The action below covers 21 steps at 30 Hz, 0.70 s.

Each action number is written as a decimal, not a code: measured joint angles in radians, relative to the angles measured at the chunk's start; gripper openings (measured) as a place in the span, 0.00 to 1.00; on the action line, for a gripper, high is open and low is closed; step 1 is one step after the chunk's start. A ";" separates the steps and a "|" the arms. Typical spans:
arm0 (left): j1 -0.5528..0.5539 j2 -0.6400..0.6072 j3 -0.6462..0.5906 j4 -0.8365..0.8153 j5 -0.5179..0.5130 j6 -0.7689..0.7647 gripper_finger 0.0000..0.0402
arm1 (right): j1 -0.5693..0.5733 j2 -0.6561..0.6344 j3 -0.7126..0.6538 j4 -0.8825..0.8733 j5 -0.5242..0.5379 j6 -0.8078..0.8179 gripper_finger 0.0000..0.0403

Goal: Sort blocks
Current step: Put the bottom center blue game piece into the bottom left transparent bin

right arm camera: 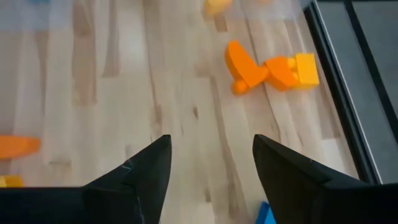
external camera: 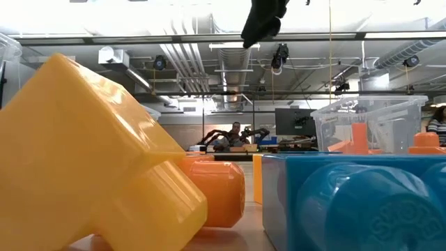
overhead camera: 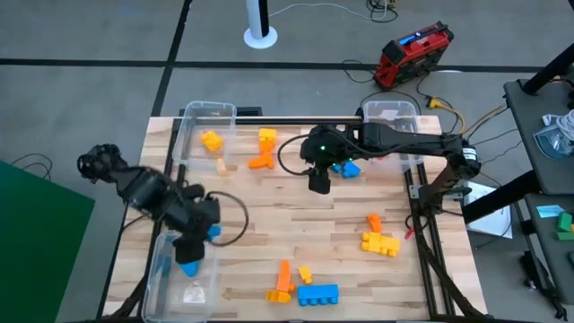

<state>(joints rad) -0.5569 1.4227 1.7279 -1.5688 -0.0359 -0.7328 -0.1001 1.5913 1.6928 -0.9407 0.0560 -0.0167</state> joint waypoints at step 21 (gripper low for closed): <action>-0.130 -0.313 -0.649 0.285 0.035 -0.518 0.38 | 0.004 0.000 -0.026 0.002 -0.015 0.061 0.50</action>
<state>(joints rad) -0.6865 1.1101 1.0786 -1.2835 -0.0005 -1.2511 -0.0963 1.5913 1.6669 -0.9390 0.0410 0.0444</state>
